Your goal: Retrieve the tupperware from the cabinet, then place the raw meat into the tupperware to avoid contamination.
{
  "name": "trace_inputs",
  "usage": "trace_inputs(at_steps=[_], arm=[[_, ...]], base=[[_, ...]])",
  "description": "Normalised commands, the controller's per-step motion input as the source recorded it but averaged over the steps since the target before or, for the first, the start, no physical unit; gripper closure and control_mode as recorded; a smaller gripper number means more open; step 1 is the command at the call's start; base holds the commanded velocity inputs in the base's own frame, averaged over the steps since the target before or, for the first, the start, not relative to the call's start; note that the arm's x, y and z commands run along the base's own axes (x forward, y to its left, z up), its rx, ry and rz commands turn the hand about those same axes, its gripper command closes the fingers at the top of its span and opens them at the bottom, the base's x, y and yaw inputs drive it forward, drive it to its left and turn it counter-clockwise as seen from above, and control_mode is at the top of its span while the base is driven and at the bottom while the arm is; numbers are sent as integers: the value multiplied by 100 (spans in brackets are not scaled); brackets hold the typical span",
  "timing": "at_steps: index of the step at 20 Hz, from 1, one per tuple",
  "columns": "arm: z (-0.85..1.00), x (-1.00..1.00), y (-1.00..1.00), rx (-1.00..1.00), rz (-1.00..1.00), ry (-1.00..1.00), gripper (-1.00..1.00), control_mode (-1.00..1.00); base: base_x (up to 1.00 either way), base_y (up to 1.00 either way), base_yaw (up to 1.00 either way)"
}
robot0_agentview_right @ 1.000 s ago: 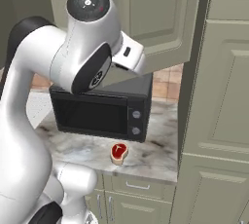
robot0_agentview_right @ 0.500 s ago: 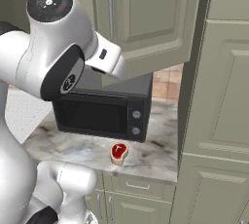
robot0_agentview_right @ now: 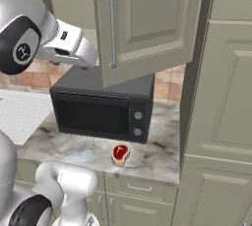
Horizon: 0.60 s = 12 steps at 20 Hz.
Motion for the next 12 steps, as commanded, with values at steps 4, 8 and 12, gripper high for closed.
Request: trace_inputs(at_steps=[4, 8, 12], arm=[[0, 31, 61, -28, 9, 17, -100, -100], [0, 28, 41, -26, 11, 15, -100, -100], [-5, 41, 11, -24, 12, 15, -100, -100]], base=[[0, 0, 0], [0, 0, 0], [0, 0, 0]])
